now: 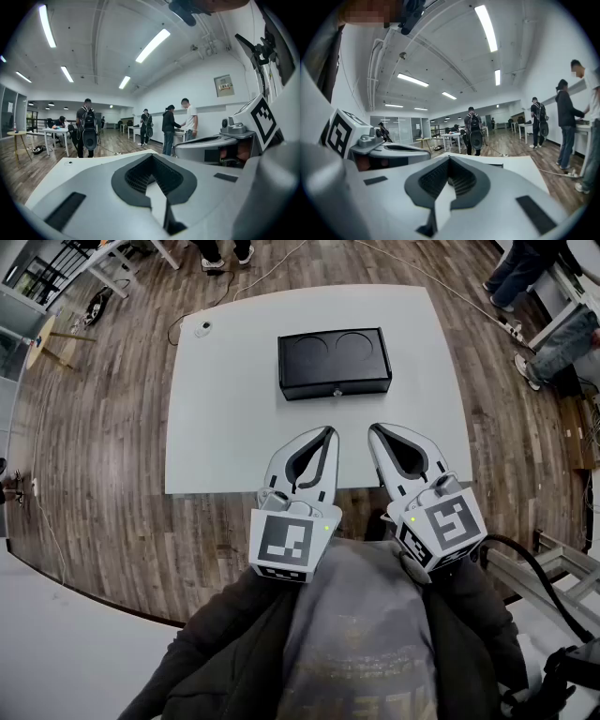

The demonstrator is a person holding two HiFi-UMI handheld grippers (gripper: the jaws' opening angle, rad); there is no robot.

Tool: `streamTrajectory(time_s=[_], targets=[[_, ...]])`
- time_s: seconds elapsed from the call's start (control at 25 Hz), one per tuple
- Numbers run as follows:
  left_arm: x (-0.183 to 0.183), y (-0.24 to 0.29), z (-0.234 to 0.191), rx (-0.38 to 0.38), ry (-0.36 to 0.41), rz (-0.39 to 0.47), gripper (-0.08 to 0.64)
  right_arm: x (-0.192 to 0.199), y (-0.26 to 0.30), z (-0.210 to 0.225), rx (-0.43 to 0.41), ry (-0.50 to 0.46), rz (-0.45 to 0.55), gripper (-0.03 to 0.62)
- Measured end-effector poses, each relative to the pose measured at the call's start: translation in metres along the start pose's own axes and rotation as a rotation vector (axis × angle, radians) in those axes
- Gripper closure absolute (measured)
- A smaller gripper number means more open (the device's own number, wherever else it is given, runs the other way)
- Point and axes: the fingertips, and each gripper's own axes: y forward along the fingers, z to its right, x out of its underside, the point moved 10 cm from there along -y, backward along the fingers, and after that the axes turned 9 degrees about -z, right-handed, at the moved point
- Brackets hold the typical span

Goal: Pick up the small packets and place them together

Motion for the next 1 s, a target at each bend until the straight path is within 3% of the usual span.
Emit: streamTrajectory(time_s=[0.64,1.0], targets=[[0.004,0.004,-0.029,0.018,-0.024,0.019,0.558,-0.007,0.020,-0.010,0.023,-0.011,-0.030,0.589],[0.021,-0.014,-0.069,0.052,-0.042,0.041,0.558,-0.008,0.046,-0.049,0.053,-0.035,-0.046,0.589]])
